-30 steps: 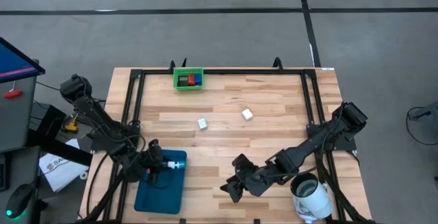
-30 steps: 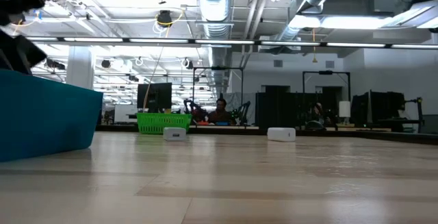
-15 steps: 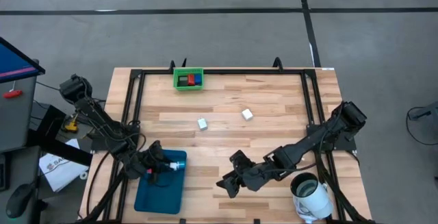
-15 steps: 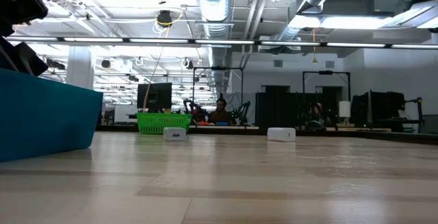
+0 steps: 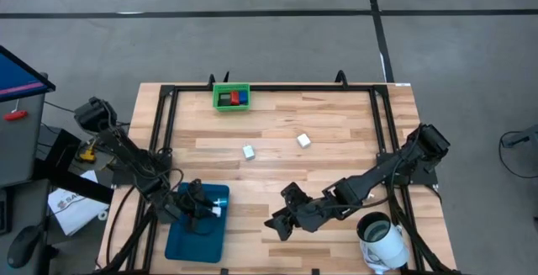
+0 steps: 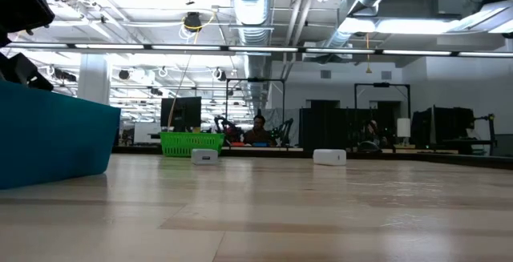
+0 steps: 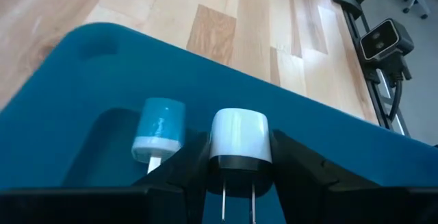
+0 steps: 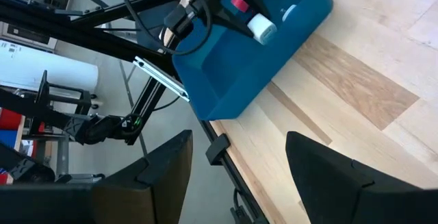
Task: Pick & Place Office items
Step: Put the white and black charger adapter into the blue bin
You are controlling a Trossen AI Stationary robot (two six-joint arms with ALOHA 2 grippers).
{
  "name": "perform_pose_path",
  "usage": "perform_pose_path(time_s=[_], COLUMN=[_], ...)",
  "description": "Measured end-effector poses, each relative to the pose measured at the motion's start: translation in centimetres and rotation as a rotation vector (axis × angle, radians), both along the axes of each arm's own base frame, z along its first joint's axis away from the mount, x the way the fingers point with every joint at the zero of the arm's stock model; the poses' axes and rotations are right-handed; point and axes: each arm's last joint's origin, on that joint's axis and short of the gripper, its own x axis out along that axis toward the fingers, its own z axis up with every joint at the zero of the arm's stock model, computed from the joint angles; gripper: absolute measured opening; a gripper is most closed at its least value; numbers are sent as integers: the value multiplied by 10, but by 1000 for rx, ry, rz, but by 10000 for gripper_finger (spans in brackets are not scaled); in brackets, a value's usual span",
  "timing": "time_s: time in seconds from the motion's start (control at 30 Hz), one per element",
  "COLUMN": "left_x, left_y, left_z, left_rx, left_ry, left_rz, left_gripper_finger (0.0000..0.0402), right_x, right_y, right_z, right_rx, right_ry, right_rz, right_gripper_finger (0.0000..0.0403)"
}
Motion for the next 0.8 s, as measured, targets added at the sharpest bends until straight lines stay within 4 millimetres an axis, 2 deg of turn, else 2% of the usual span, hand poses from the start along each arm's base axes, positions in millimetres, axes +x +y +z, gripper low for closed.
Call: perform_pose_path(time_s=[0.23, 0.8], left_x=[5, 10], left_y=[-4, -3], left_z=[-6, -3], left_rx=[-9, -32], left_ry=[-8, -35], left_rz=[8, 24], left_gripper_finger=[136, 157], right_x=[0, 1], right_y=[0, 1], right_z=[0, 1], right_rx=[0, -6], right_ry=[0, -16], right_rz=[0, 10], right_gripper_finger=[227, 227])
